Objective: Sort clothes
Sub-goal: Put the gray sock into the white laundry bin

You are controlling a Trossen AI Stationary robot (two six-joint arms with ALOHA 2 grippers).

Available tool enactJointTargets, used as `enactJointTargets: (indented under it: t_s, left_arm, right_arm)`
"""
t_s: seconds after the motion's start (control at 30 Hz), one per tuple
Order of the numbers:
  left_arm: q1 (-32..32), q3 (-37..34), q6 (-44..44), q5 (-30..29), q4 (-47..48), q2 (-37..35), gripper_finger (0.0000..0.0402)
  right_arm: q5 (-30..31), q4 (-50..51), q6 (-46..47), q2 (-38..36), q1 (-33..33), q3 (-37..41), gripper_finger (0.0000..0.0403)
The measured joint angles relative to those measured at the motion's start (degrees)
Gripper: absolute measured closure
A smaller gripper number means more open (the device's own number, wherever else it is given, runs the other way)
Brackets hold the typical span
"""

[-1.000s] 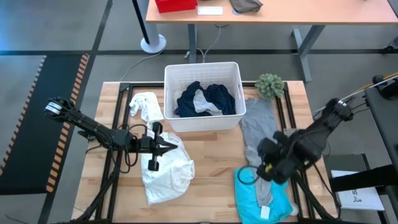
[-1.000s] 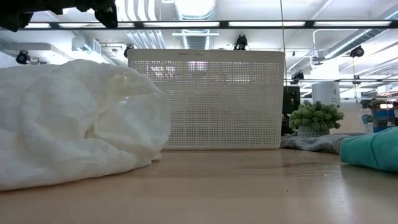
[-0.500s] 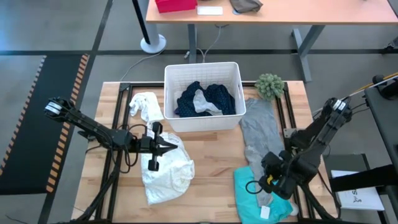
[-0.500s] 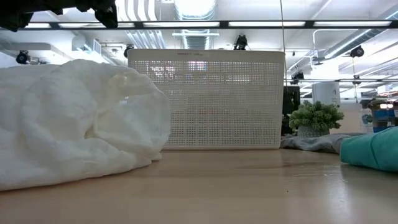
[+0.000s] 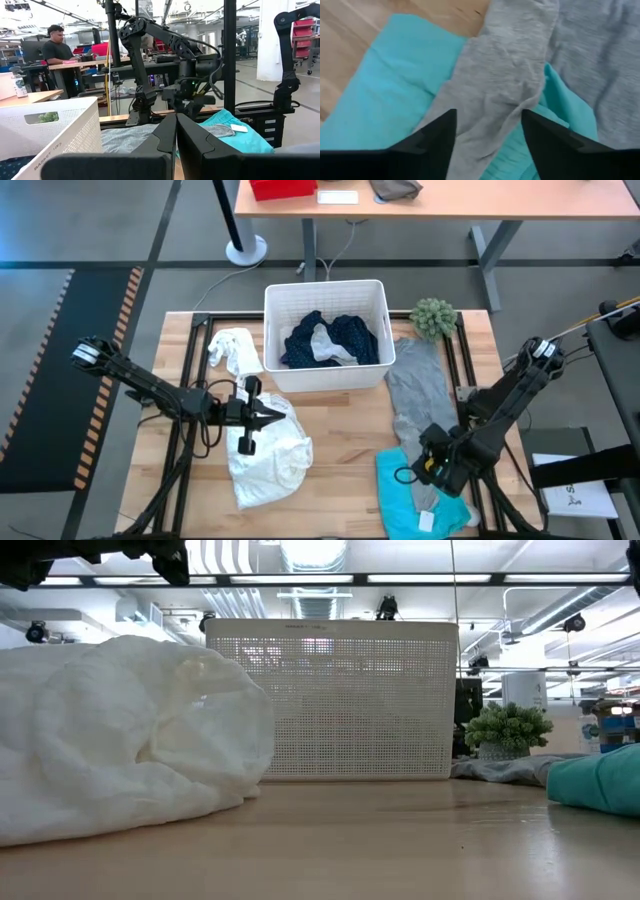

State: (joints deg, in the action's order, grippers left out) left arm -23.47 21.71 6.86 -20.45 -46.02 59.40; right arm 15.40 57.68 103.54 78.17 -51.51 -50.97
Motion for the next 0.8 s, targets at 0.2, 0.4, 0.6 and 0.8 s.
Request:
enactJointTargets:
  t_s: [0.2,0.4,0.6,0.8]
  left_arm:
    - [0.01,0.00,-0.37,0.00,0.01,0.00,0.0402]
    - [-0.01,0.00,-0.37,0.00,0.06,0.00,0.0402]
    - [-0.01,-0.01,-0.37,0.00,0.26,0.00,0.0402]
    - [-0.01,-0.01,-0.35,0.00,0.35,0.00,0.0402]
  right_arm:
    - [-0.93,-0.18,2.93,0.00,0.00,3.25,0.0144]
    - [-0.90,-2.51,2.94,0.02,0.02,4.55,0.0143]
    - [-0.76,-6.17,-0.64,0.02,0.02,4.64,0.0236]
    - [0.10,-6.22,-3.30,0.02,0.02,4.71,0.0384]
